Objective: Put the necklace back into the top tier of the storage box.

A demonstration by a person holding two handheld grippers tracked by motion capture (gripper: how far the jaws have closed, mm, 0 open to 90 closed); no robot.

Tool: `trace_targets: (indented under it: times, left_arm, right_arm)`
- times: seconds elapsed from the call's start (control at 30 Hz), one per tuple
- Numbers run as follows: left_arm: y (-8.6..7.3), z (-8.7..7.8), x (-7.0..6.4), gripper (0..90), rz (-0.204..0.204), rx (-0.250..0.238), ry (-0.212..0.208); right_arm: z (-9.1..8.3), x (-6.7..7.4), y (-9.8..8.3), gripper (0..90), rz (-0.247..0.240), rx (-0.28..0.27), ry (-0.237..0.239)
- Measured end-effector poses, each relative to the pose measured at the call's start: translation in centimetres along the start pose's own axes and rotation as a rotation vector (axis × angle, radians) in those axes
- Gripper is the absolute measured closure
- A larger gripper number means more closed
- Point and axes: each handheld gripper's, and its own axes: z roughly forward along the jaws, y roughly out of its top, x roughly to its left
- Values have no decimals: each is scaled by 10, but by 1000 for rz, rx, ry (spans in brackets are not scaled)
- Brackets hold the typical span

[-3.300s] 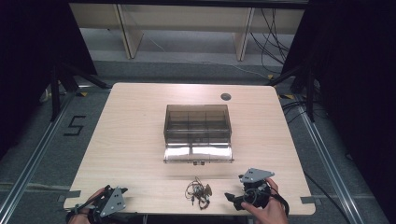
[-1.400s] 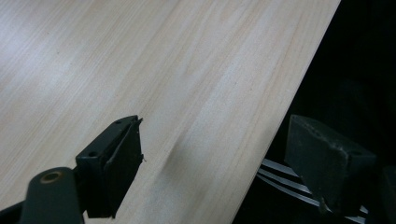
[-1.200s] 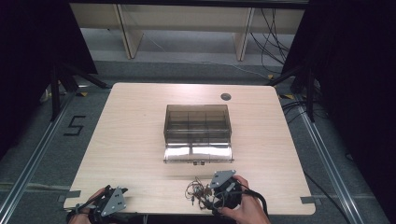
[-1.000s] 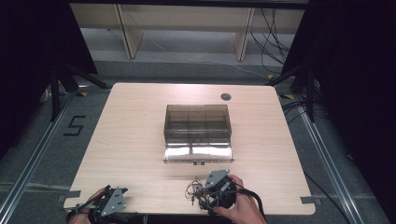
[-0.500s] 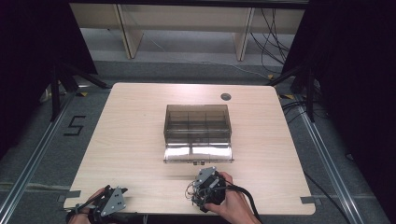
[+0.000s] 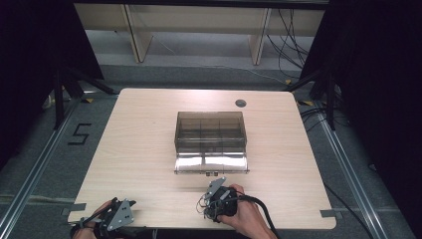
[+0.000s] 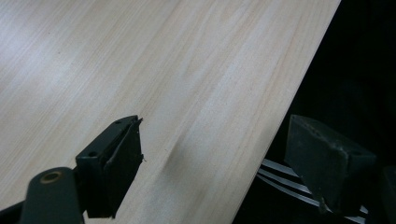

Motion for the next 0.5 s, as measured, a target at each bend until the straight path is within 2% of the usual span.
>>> trace_targets:
  times: [0.03, 0.17, 0.23, 0.5]
  left_arm:
    - [0, 0, 0, 184, 0, 0, 0]
    - [0, 1, 0, 184, -4, 3, -7]
    - [-1, 2, 0, 184, -6, 6, -8]
    - [-1, 2, 1, 184, -7, 0, 0]
  right_arm:
    - [-1, -1, 0, 567, -13, -2, -1]
    - [0, 0, 1, 574, -4, 3, -5]
    - [-1, 0, 3, 688, -21, 0, 2]
    - [-7, 0, 6, 751, -34, -1, 7]
